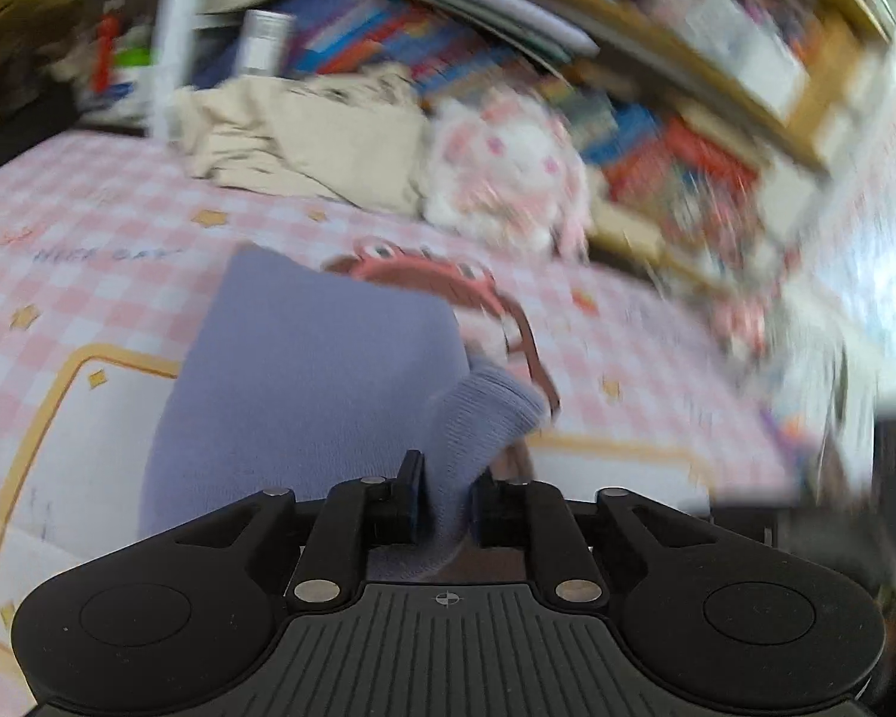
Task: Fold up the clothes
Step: 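Lift the lavender half with the left gripper and fold it over the mauve half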
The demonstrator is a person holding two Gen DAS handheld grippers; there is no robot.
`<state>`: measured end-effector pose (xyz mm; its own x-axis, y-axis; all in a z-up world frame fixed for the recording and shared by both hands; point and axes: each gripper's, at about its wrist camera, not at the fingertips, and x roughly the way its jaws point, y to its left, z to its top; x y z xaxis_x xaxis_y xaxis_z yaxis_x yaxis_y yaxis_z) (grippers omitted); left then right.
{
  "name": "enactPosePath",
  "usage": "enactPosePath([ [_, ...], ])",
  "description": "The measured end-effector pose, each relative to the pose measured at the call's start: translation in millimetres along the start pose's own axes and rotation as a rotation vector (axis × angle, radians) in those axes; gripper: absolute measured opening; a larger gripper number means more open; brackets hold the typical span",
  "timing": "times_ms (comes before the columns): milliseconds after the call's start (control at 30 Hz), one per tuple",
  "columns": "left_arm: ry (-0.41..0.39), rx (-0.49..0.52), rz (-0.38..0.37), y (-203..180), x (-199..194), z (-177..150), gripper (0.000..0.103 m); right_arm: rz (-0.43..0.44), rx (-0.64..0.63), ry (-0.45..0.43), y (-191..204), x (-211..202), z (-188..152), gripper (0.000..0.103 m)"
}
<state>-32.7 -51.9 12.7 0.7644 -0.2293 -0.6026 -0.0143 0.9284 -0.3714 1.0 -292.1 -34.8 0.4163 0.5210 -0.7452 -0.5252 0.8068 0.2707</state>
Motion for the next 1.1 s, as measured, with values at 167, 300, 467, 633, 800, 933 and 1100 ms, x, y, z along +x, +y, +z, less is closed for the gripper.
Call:
enactPosePath([
  [167, -0.012, 0.189, -0.02, -32.9, -9.0, -3.1, 0.053, -0.017, 0.093, -0.037, -19.4, -17.5, -8.3, 0.058],
  [300, 0.178, 0.255, -0.047, -40.7, 25.5, -22.2, 0.069, -0.064, 0.22, -0.037, -38.6, -20.3, -12.9, 0.057],
  [467, 0.25, 0.325, -0.021, -53.8, 46.0, -31.8, 0.08, 0.082, 0.369, -0.049, -54.2, -20.9, -4.4, 0.057],
  [633, 0.075, 0.225, -0.145, -37.6, -17.9, -7.6, 0.081, 0.273, 0.433, -0.061, -53.1, -10.0, 30.1, 0.058],
  [800, 0.027, 0.116, 0.117, 11.9, -14.2, 7.8, 0.069, 0.295, 0.467, 0.019, -42.5, 32.2, 57.4, 0.057],
  [933, 0.099, 0.165, 0.137, 17.0, 11.8, -2.0, 0.032, 0.298, 0.479, 0.057, -36.3, 69.0, 66.9, 0.018],
  [1100, 0.135, 0.22, 0.138, 13.6, 18.9, -12.1, 0.028, 0.253, 0.016, -0.201, 16.2, 26.8, 63.8, 0.015],
])
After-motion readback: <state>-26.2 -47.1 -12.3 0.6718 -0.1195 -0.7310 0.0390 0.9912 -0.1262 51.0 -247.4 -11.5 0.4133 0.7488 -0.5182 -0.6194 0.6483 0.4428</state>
